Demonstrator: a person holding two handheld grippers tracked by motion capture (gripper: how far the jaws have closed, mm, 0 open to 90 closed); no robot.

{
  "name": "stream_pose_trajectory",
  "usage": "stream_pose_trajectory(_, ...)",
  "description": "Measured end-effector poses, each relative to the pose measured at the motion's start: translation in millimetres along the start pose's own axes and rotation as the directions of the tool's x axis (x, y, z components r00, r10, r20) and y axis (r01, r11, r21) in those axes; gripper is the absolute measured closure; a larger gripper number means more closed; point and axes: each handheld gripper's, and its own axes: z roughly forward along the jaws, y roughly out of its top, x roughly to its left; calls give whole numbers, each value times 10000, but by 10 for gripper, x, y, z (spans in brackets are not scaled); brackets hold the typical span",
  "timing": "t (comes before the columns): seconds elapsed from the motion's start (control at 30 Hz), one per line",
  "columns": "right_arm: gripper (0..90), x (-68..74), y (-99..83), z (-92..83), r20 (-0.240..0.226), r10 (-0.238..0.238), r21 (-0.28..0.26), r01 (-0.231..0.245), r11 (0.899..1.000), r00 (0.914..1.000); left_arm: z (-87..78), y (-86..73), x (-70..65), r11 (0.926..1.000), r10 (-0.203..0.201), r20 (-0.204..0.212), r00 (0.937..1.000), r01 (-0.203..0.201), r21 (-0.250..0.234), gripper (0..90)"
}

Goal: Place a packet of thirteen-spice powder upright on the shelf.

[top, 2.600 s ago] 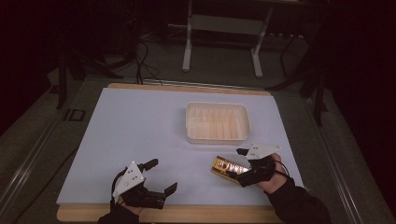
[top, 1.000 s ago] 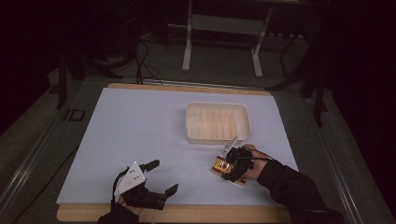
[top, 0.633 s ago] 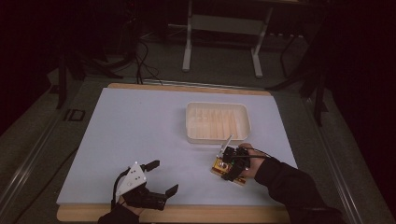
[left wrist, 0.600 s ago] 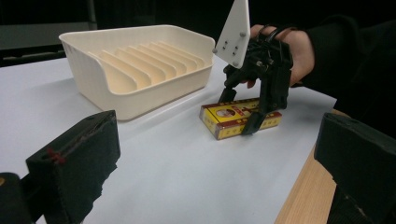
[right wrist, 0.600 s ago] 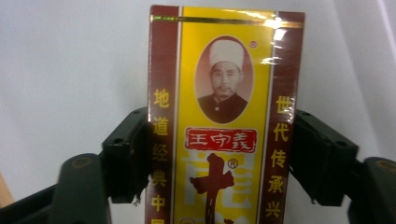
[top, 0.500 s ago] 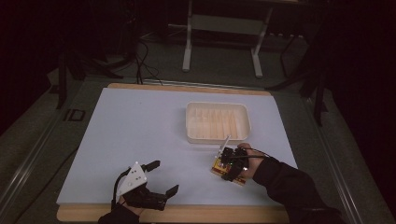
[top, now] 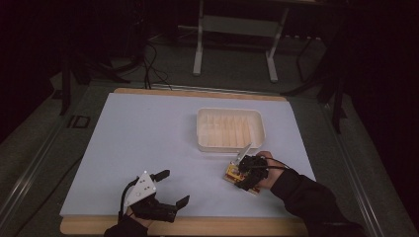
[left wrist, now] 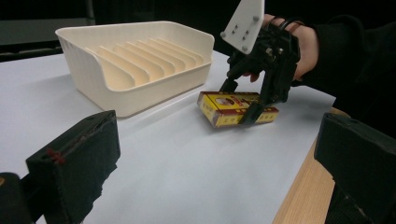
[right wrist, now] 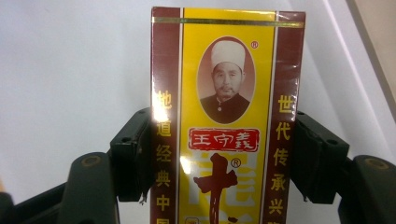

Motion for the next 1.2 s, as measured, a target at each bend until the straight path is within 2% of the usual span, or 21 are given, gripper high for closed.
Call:
stream_pose_trajectory(0.23, 321, 26, -56, -71, -274, 233, -989, -259, 9948, 9994, 4, -2, 2, 10000, -16, -26, 10000, 16, 38, 11)
stream_pose_trajectory(0.4, 321, 46, -112, -148, -219, 323, -1809, -358, 9829, 9992, 8, -3, 4, 10000, -57, -22, 10000, 57, 51, 11)
stream_pose_trajectory(0.53, 321, 58, -175, -228, -336, 425, -2726, -500, 9608, 9985, 16, -7, 3, 9999, -122, -53, 9999, 122, 88, 11)
stream_pose_trajectory(0.6, 321, 69, -195, -261, -212, 523, -3084, -563, 9496, 9984, 23, -11, 4, 9999, -117, -23, 9999, 117, 108, 11)
stream_pose_trajectory(0.8, 321, 110, -233, -345, 30, 644, -3745, -586, 9254, 9979, 68, -16, -7, 9988, -395, 102, 9992, 392, 299, 11)
stream_pose_trajectory(0.9, 321, 161, -255, -388, 182, 708, -4183, -567, 9065, 9973, 95, -7, -12, 9973, -625, 277, 9977, 614, 406, 11)
stream_pose_trajectory(0.97, 321, 196, -269, -425, 293, 808, -4562, -586, 8880, 9963, 112, 5, -28, 9963, -755, 444, 9962, 735, 440, 11)
stream_pose_trajectory(1.0, 321, 217, -276, -450, 319, 837, -4764, -585, 8773, 9960, 114, 13, -39, 9966, -707, 459, 9964, 686, 458, 11)
stream_pose_trajectory(1.07, 321, 253, -284, -481, 526, 849, -4988, -475, 8654, 9950, 115, 40, -76, 9976, -619, 384, 9973, 606, 336, 11)
stream_pose_trajectory(1.2, 321, 296, -305, -534, 730, 918, -5300, -393, 8471, 9931, 139, 109, -107, 9913, -1316, 439, 9903, 1312, 111, 11)
